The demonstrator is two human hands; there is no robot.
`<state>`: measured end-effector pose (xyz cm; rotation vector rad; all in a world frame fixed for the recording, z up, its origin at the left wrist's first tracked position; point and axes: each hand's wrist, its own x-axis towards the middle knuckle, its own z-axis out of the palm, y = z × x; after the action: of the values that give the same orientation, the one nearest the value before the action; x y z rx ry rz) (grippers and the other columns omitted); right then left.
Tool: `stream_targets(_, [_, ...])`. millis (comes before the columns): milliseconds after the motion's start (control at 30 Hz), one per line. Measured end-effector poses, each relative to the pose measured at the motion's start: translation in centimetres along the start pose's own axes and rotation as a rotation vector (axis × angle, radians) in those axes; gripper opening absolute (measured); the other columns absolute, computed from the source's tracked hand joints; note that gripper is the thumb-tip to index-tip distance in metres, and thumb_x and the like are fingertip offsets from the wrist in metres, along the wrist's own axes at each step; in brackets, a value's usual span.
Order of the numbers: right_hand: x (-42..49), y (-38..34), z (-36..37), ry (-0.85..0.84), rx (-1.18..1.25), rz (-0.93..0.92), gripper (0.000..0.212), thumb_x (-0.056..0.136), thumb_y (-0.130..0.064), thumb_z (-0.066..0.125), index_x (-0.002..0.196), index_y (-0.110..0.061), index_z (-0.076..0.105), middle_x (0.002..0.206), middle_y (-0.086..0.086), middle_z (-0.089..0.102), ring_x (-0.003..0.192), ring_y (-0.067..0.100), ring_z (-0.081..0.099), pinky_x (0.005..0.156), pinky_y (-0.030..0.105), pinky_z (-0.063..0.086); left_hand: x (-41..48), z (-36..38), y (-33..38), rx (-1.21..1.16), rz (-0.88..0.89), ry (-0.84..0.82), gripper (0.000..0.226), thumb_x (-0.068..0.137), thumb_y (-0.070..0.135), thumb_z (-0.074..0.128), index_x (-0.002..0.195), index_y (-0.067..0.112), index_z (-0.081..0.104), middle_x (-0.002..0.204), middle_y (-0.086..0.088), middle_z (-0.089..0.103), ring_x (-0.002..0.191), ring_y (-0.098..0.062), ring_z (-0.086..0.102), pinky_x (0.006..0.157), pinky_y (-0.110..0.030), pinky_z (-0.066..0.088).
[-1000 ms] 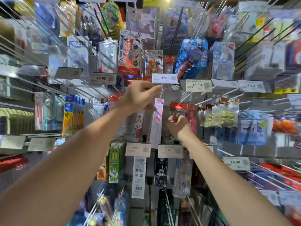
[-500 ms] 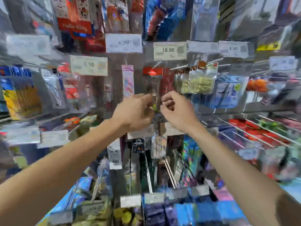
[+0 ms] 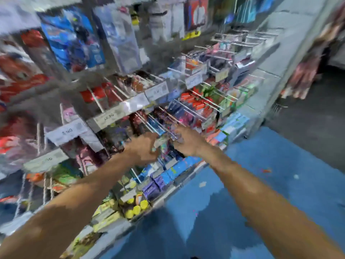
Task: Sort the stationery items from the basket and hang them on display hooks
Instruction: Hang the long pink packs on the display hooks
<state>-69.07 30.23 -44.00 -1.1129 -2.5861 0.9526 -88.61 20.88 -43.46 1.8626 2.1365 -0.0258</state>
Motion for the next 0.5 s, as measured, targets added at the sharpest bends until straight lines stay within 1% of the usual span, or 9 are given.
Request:
stream_targets(33, [-1.8, 0.3, -0.9, 0.001, -0.005, 0.039, 0.048, 0.097, -0.027, 0.066, 0.140, -0.010, 0.055, 0.134, 0.015, 0.062, 0.116, 0.033, 0.061, 0.088, 0.029, 0.045, -0.1, -0.1, 1.3, 0.005, 0.041, -0.034, 0.061, 0.095, 0.042, 0.058, 0.150, 0.019, 0.042, 0.152, -0.008, 0.050, 0.128, -0.030, 0.058, 0.102, -0.042, 0.050])
stream_targets(67, [-3.8, 0.6, -1.7, 0.005, -0.002, 0.083, 0.049, 0.097, -0.025, 0.065, 0.142, -0.007, 0.053, 0.135, 0.017, 0.060, 0.119, 0.036, 0.060, 0.093, 0.034, 0.047, -0.3, -0.2, 2.7, 0.004, 0.087, -0.053, 0.060, 0.096, 0.041, 0.059, 0.149, 0.018, 0.043, 0.152, -0.009, 0.050, 0.128, -0.030, 0.057, 0.102, -0.041, 0.050])
stream_targets(133, [-8.0, 1.3, -2.9, 0.029, 0.021, 0.193, 0.046, 0.098, -0.020, 0.064, 0.139, -0.002, 0.054, 0.135, 0.021, 0.059, 0.122, 0.038, 0.058, 0.100, 0.043, 0.046, -0.6, -0.1, 5.7, 0.007, 0.182, -0.065, 0.052, 0.096, 0.040, 0.061, 0.141, 0.016, 0.050, 0.143, -0.009, 0.056, 0.125, -0.031, 0.058, 0.098, -0.036, 0.047])
stream_targets(200, [-12.8, 2.1, -4.0, 0.098, 0.073, 0.327, 0.048, 0.098, -0.020, 0.064, 0.142, -0.003, 0.052, 0.139, 0.018, 0.059, 0.126, 0.034, 0.057, 0.105, 0.036, 0.042, -1.2, 0.1, 9.1, -0.007, 0.269, -0.087, 0.047, 0.095, 0.039, 0.063, 0.136, 0.018, 0.053, 0.133, -0.006, 0.061, 0.120, -0.030, 0.060, 0.092, -0.032, 0.046])
stream_targets(267, [-17.8, 2.9, -5.1, 0.195, 0.113, 0.448, 0.044, 0.098, -0.021, 0.063, 0.139, -0.007, 0.055, 0.138, 0.012, 0.061, 0.123, 0.030, 0.059, 0.097, 0.027, 0.040, -1.7, 0.4, 13.1, -0.015, 0.359, -0.150, 0.056, 0.095, 0.037, 0.066, 0.144, 0.016, 0.050, 0.139, -0.007, 0.059, 0.123, -0.028, 0.060, 0.100, -0.033, 0.047])
stream_targets(333, [-22.9, 4.0, -6.2, 0.275, 0.117, 0.541, 0.037, 0.096, -0.020, 0.062, 0.131, -0.007, 0.060, 0.129, 0.011, 0.064, 0.116, 0.030, 0.060, 0.092, 0.030, 0.042, -2.1, 0.8, 17.6, 0.024, 0.475, -0.191, 0.060, 0.096, 0.035, 0.066, 0.148, 0.011, 0.046, 0.146, -0.010, 0.055, 0.131, -0.029, 0.055, 0.107, -0.034, 0.041])
stream_targets(400, [-28.1, 5.2, -6.9, 0.340, 0.129, 0.622, 0.033, 0.094, -0.015, 0.062, 0.125, -0.004, 0.062, 0.120, 0.014, 0.065, 0.108, 0.030, 0.061, 0.091, 0.033, 0.043, -2.8, 1.4, 22.7, 0.046, 0.584, -0.228, 0.059, 0.097, 0.034, 0.066, 0.147, 0.008, 0.046, 0.146, -0.013, 0.054, 0.133, -0.030, 0.053, 0.110, -0.035, 0.040])
stream_targets(467, [-33.5, 6.2, -7.4, 0.403, 0.149, 0.714, 0.037, 0.094, -0.015, 0.065, 0.129, -0.003, 0.062, 0.122, 0.013, 0.066, 0.099, 0.025, 0.058, 0.092, 0.031, 0.042, -3.9, 2.5, 28.1, 0.058, 0.695, -0.263, 0.059, 0.097, 0.032, 0.067, 0.147, 0.007, 0.046, 0.144, -0.014, 0.056, 0.132, -0.031, 0.054, 0.110, -0.038, 0.041])
stream_targets(500, [-36.4, 6.8, -7.6, 0.439, 0.160, 0.762, 0.039, 0.094, -0.017, 0.067, 0.130, -0.004, 0.061, 0.123, 0.014, 0.066, 0.099, 0.026, 0.059, 0.093, 0.031, 0.042, -4.7, 3.2, 30.8, 0.072, 0.745, -0.281, 0.060, 0.097, 0.032, 0.067, 0.148, 0.008, 0.046, 0.145, -0.014, 0.056, 0.132, -0.031, 0.054, 0.110, -0.039, 0.041])
